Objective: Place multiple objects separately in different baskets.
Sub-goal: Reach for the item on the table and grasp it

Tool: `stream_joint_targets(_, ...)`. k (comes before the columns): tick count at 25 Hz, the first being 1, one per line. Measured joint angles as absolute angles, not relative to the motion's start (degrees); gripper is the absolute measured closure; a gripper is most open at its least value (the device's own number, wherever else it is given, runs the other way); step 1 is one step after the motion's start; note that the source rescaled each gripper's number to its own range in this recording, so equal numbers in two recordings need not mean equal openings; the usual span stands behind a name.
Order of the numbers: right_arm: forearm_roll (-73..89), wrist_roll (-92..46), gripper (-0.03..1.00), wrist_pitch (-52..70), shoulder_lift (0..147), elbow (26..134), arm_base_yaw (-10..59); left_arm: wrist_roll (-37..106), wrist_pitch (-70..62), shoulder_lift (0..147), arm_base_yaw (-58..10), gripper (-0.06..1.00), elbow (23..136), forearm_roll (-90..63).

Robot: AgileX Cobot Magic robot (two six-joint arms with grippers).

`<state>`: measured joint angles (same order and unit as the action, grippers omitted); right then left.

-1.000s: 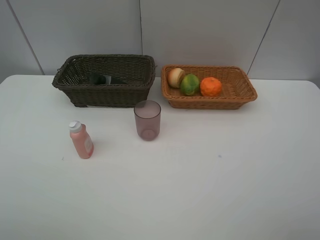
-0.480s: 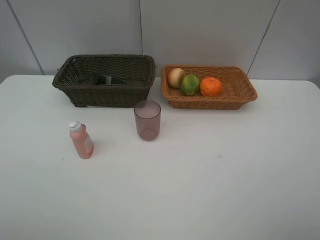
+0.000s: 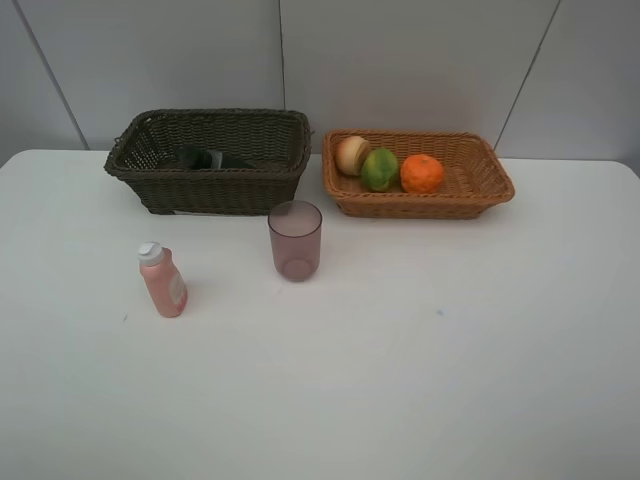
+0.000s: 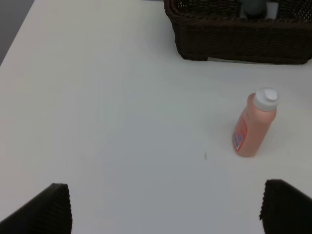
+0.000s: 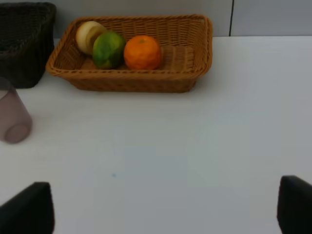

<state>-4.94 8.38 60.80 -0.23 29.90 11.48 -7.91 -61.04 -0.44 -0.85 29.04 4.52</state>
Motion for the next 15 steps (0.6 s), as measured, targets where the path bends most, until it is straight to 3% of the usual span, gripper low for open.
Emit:
stream_joint_targets(10, -5.1, 4.9, -0.02, 60.8, -0.2, 29.9, 11.1, -7.9, -61.0, -0.4, -0.8, -0.06, 29.0, 4.5)
stream_joint_targets(15, -5.9, 4.9, -0.02, 60.8, -0.2, 29.9, 2.7, -7.9, -61.0, -0.4, -0.8, -0.06, 29.0, 4.5)
